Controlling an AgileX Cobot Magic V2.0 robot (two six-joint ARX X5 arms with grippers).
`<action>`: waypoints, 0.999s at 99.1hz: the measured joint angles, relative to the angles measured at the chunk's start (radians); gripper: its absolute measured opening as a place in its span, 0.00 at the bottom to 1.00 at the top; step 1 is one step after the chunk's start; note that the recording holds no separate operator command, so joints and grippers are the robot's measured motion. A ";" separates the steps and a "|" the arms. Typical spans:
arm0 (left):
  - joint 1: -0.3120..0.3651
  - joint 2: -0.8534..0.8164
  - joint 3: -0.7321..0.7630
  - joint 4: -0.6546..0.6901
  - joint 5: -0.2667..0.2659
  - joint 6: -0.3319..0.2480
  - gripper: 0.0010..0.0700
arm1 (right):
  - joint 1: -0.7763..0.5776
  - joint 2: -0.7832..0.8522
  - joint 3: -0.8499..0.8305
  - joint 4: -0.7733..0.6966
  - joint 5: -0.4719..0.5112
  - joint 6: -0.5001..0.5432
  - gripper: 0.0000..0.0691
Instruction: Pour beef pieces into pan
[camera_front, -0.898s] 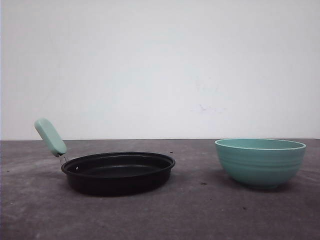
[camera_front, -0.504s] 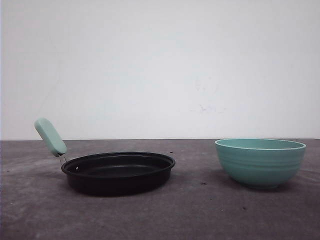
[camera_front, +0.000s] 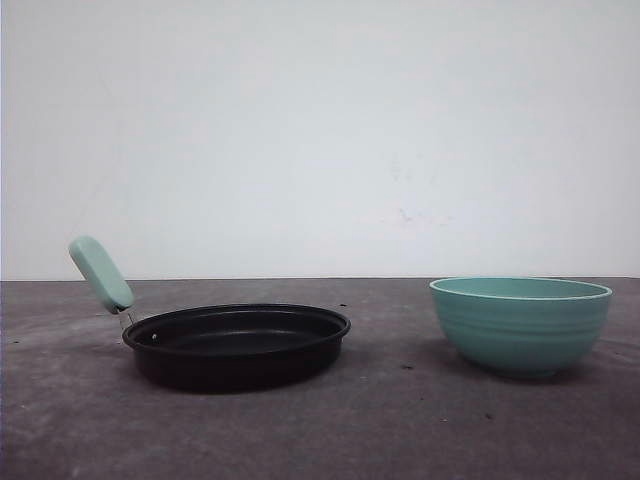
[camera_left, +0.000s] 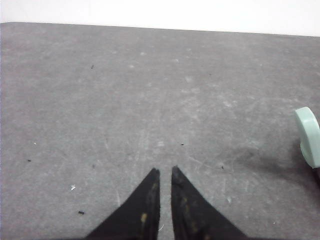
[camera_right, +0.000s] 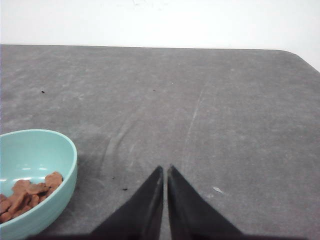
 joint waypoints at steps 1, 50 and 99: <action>0.000 0.000 0.000 0.000 0.000 0.000 0.01 | 0.000 0.000 0.000 0.000 0.000 0.000 0.02; 0.000 0.000 0.000 0.000 0.000 0.000 0.01 | 0.000 0.000 0.000 0.000 0.000 -0.041 0.02; 0.000 0.000 0.000 0.001 0.000 0.000 0.01 | 0.000 0.000 0.000 0.000 0.025 -0.093 0.02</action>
